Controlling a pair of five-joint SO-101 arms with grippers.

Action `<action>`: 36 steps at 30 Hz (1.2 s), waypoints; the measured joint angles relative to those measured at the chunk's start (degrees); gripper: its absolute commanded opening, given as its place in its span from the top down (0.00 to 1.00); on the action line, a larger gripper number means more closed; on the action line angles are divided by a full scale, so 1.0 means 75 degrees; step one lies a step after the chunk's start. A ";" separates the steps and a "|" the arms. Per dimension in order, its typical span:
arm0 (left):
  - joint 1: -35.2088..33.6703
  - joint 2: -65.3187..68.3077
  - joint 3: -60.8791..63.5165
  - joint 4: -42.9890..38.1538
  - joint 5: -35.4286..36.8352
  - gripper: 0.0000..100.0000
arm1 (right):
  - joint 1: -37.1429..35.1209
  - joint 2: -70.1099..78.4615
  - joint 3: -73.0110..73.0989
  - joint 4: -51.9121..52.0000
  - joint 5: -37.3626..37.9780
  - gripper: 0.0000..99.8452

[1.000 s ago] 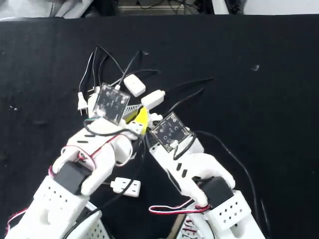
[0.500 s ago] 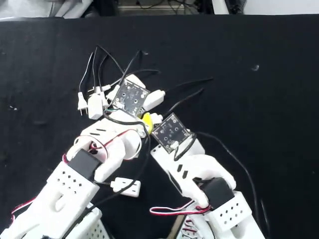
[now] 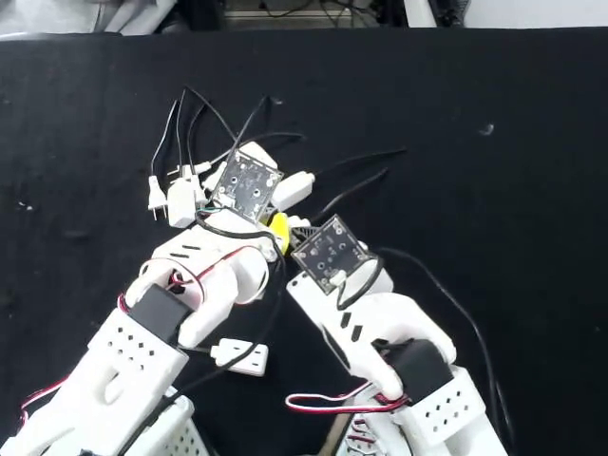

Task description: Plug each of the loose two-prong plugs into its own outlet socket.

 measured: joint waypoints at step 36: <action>-0.0656 -0.0070 0.0129 -0.0012 0.0012 0.97 | -0.0410 0.1618 -0.0985 -0.0070 0.0117 0.99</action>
